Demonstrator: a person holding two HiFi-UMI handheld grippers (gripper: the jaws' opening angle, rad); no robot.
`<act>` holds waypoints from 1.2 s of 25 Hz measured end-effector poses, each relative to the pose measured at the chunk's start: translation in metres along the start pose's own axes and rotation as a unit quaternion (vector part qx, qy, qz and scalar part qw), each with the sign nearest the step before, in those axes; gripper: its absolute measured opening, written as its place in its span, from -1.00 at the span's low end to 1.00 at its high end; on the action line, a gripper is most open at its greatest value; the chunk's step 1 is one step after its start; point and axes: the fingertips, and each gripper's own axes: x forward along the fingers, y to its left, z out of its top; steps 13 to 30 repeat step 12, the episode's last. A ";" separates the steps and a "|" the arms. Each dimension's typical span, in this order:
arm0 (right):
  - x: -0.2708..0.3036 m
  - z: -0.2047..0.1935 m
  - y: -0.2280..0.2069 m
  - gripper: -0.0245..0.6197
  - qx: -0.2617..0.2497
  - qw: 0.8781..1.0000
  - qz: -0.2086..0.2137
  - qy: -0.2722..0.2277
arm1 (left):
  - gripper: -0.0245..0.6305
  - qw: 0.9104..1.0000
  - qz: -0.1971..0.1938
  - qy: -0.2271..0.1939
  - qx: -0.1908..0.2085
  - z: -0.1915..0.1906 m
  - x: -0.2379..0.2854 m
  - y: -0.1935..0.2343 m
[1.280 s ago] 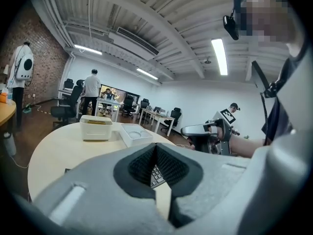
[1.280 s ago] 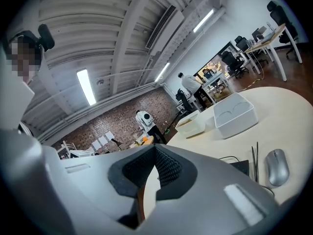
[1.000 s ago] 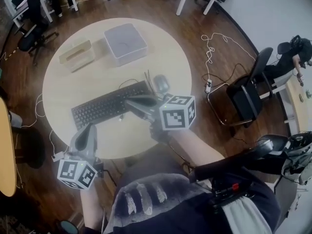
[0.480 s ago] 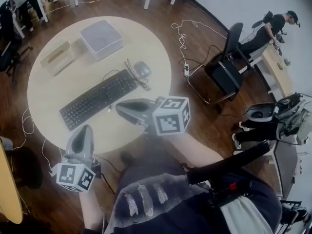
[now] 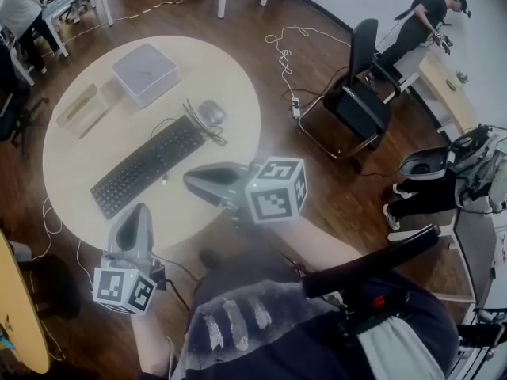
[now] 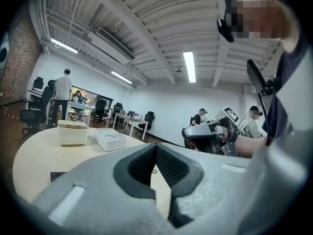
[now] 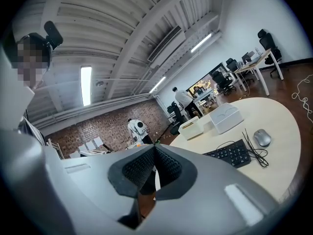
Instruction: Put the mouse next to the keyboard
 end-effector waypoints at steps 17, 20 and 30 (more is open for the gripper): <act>-0.116 -0.010 -0.039 -0.92 0.062 0.998 -0.005 -0.031 | -0.93 0.999 -0.024 0.046 0.002 -0.032 0.049 -0.107; -0.116 -0.010 -0.039 -0.92 0.062 0.998 -0.005 -0.031 | -0.93 0.999 -0.024 0.046 0.002 -0.032 0.049 -0.107; -0.116 -0.010 -0.039 -0.92 0.062 0.998 -0.005 -0.031 | -0.93 0.999 -0.024 0.046 0.002 -0.032 0.049 -0.107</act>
